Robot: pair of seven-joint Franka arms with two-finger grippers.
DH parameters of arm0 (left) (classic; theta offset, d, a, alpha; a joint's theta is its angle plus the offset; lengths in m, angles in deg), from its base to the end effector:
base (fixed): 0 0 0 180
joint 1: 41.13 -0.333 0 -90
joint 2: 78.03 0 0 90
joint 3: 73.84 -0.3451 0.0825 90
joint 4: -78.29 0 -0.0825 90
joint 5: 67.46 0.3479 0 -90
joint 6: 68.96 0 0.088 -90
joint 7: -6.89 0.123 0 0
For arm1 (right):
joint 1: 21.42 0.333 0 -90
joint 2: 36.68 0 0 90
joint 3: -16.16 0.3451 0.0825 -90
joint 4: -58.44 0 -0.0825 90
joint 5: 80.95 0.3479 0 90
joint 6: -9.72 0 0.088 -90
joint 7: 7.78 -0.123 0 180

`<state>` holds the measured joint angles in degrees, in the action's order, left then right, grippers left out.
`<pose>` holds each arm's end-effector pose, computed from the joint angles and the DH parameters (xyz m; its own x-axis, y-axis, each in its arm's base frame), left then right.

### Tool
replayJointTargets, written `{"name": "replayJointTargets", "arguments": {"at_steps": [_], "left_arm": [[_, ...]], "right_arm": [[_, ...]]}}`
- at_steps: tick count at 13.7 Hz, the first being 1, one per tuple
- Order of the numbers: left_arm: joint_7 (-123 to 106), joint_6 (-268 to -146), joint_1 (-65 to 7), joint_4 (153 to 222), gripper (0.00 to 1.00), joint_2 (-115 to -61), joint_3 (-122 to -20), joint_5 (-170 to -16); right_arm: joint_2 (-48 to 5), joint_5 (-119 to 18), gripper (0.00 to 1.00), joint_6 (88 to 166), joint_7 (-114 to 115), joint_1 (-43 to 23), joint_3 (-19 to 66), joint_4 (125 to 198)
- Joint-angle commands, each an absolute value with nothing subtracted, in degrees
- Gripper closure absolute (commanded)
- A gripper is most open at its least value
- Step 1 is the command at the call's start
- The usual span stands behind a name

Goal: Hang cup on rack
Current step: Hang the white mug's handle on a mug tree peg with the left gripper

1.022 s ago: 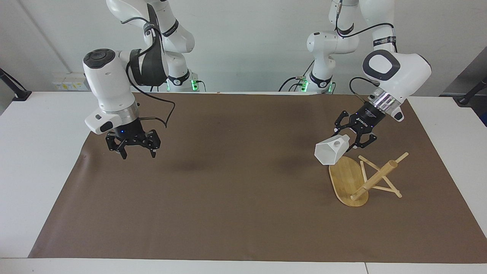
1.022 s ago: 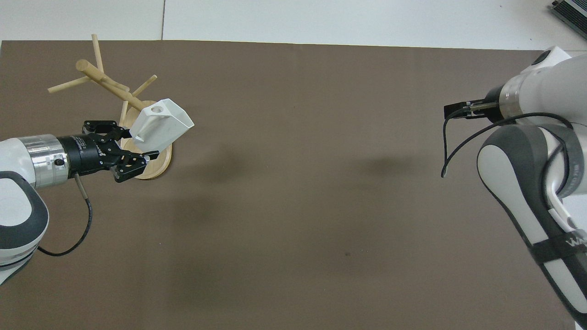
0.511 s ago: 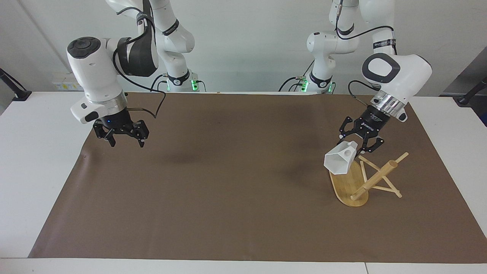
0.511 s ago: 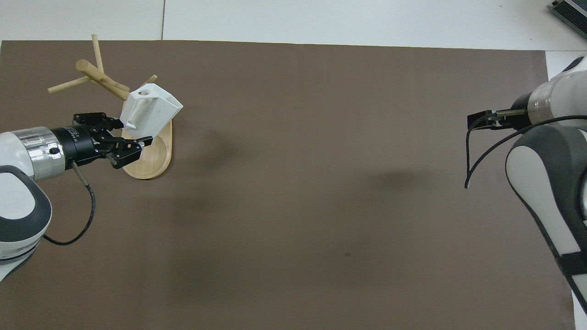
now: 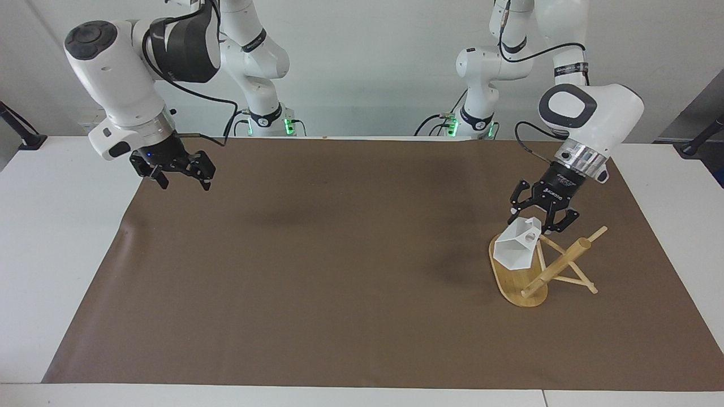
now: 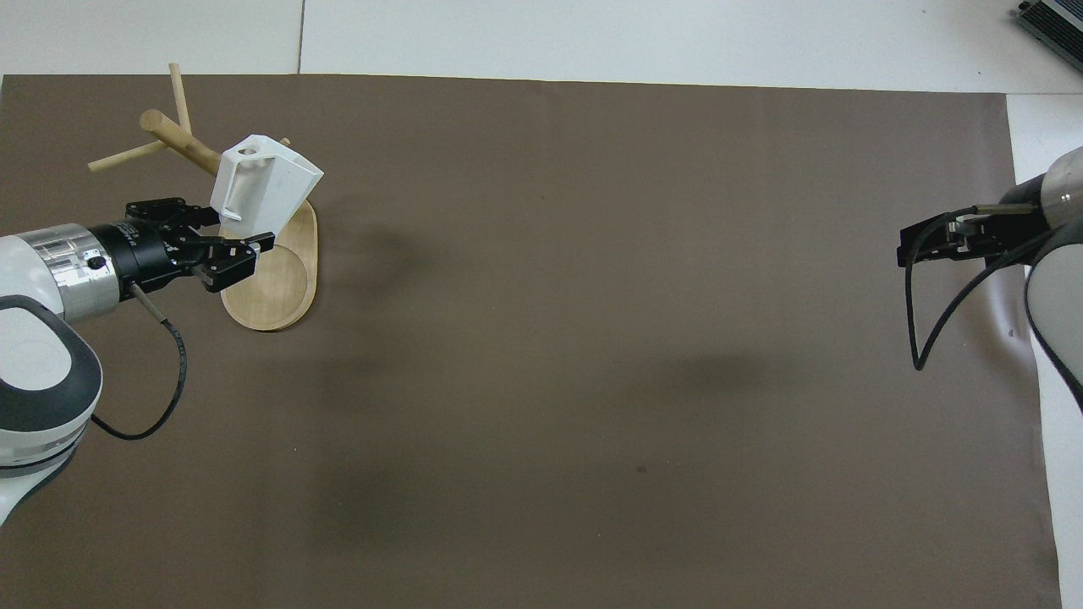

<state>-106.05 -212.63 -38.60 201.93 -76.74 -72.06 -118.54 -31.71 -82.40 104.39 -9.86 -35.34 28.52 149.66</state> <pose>0.5382 -0.0422 0.4814 -0.6569 0.3852 -0.6481 0.6083 0.7787 -0.1538 0.5506 -0.0231 0.5899 0.9978 -0.0618 -0.0243 -0.0616 -0.9981 0.0075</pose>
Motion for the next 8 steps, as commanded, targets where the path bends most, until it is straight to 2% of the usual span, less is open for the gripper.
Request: {"name": "replayJointTargets", "arguments": {"at_steps": [1, 8], "left_arm": [[-108.76, -213.80, -38.14, 200.19, 1.00, -77.77, -72.35, -119.76], [-110.87, -215.30, -38.58, 200.28, 1.00, -78.47, -72.35, -121.42]], "right_arm": [[-31.50, -81.57, 0.00, 100.08, -11.47, -35.75, 28.82, 146.43], [-31.85, -79.29, 0.00, 99.37, -15.43, -35.75, 26.10, 145.98]]}}
